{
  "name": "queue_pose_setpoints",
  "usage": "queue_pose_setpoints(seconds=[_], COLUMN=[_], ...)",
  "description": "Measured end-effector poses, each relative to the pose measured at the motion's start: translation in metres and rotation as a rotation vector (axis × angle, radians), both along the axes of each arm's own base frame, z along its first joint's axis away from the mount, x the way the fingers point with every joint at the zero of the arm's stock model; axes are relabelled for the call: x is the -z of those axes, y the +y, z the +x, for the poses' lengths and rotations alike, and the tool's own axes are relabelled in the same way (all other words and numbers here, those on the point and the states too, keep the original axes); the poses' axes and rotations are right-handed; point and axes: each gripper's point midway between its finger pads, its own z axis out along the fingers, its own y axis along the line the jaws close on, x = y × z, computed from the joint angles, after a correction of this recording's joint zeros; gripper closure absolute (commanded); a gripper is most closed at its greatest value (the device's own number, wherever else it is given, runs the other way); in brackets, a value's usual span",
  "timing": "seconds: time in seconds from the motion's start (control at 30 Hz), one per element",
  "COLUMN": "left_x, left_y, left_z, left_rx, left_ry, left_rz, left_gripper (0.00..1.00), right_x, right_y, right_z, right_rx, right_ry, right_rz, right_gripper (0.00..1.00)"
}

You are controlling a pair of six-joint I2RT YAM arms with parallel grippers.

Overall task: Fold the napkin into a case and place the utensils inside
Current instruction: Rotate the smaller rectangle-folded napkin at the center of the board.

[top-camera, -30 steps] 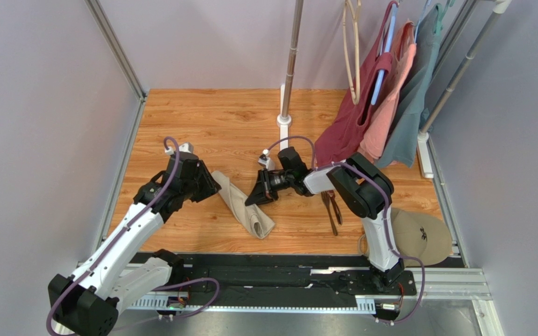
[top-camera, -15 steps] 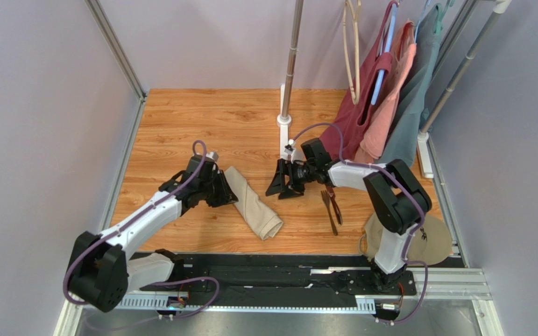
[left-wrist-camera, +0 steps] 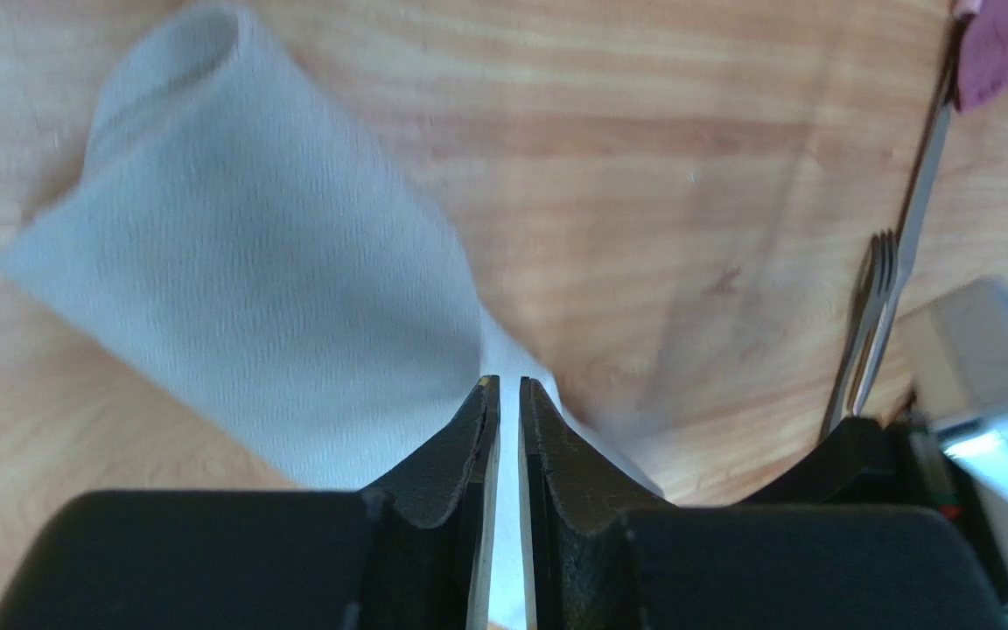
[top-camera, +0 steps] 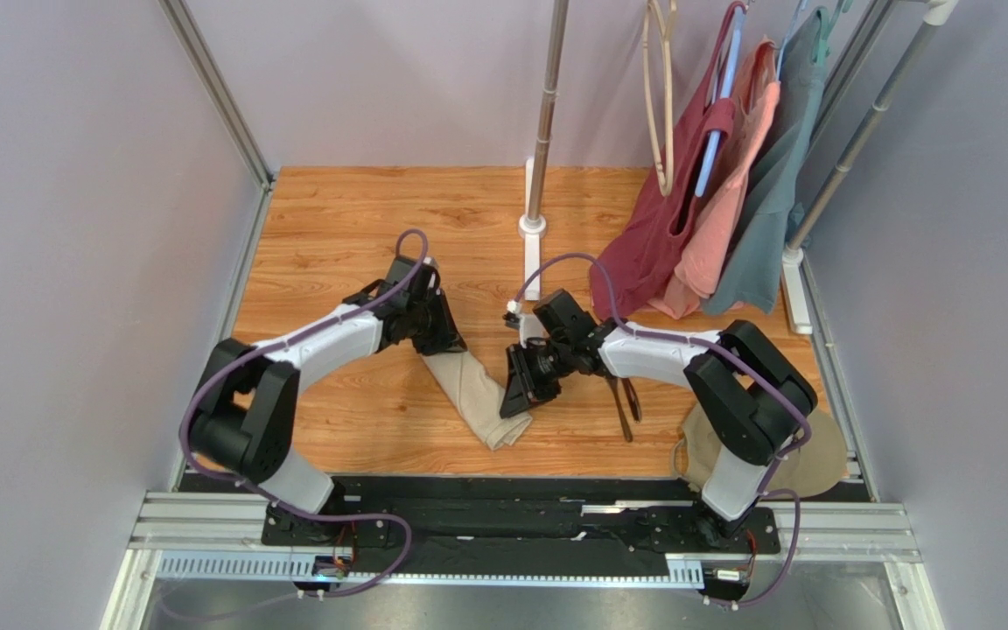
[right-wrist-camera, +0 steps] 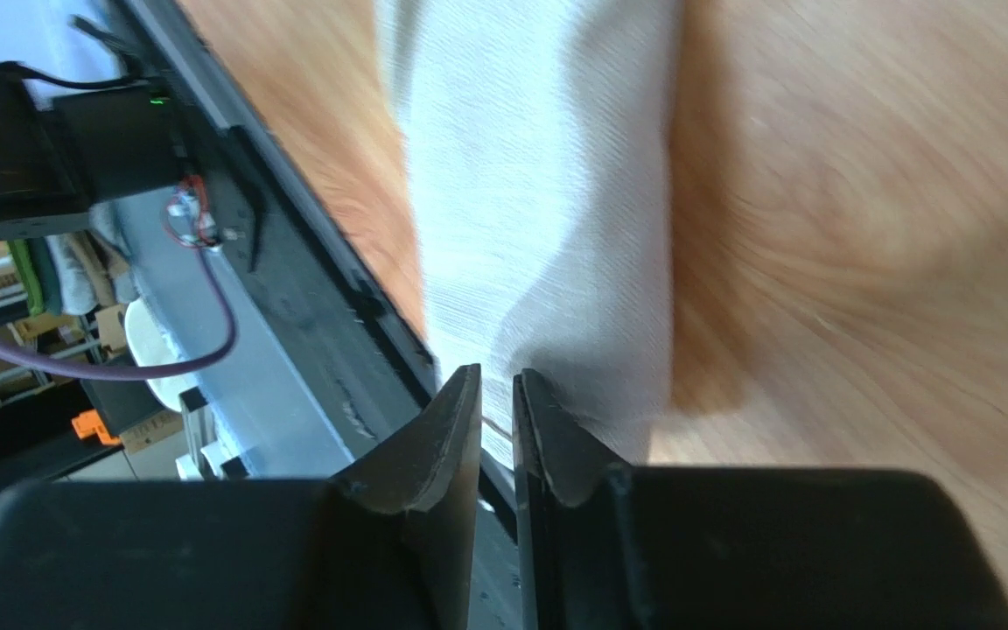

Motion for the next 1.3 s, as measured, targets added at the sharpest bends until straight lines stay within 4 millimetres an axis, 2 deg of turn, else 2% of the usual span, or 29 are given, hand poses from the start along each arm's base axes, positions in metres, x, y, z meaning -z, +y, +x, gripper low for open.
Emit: queue_pose_setpoints(seconds=[0.13,0.2,0.3,0.4,0.5,0.63,0.73,0.83,0.93,1.1,1.2,1.3], left_x=[0.027,0.043,0.046,0.044,0.033,-0.008,-0.034,-0.040,-0.025,0.020,0.042,0.040], left_y=[-0.005,-0.008,-0.019,-0.018,-0.011,-0.001,0.012,0.027,0.041,0.059,0.060,0.055], left_z=[0.020,0.022,0.036,0.040,0.038,0.040,0.042,0.046,0.046,0.048,0.049,0.062], left_rx=[0.005,0.016,0.041,0.051,0.053,0.048,0.019,-0.027,-0.066,-0.116,-0.130,-0.137], left_ry=[0.053,0.088,0.086,0.070,0.049,-0.037,-0.093,-0.108,-0.069,0.048,0.117,0.114], left_rz=[0.031,0.032,0.006,0.020,0.045,0.039,0.038,0.051,0.073,0.111,0.108,0.087], left_gripper=[0.86,0.86,0.85,0.77,0.74,0.74,0.75,0.77,0.78,0.79,0.80,0.80], right_x=[0.026,0.034,0.037,0.036,0.034,0.024,0.009,-0.008,-0.014,-0.013,0.004,0.027], right_y=[-0.017,-0.021,-0.022,-0.023,-0.024,-0.026,-0.025,-0.018,-0.008,0.002,-0.001,-0.008], right_z=[-0.006,-0.004,-0.001,0.004,0.011,0.018,0.020,0.021,0.013,-0.005,-0.014,-0.016], right_rx=[0.021,0.027,0.021,0.013,0.012,0.012,0.007,-0.007,-0.040,-0.086,-0.094,-0.083], right_ry=[0.029,0.027,0.008,-0.024,-0.055,-0.096,-0.120,-0.147,-0.142,-0.094,-0.051,-0.015], right_rz=[-0.068,-0.089,-0.100,-0.114,-0.140,-0.162,-0.156,-0.124,-0.088,-0.032,-0.044,-0.091], right_gripper=[0.85,0.85,0.85,0.84,0.83,0.79,0.76,0.76,0.77,0.79,0.82,0.85])
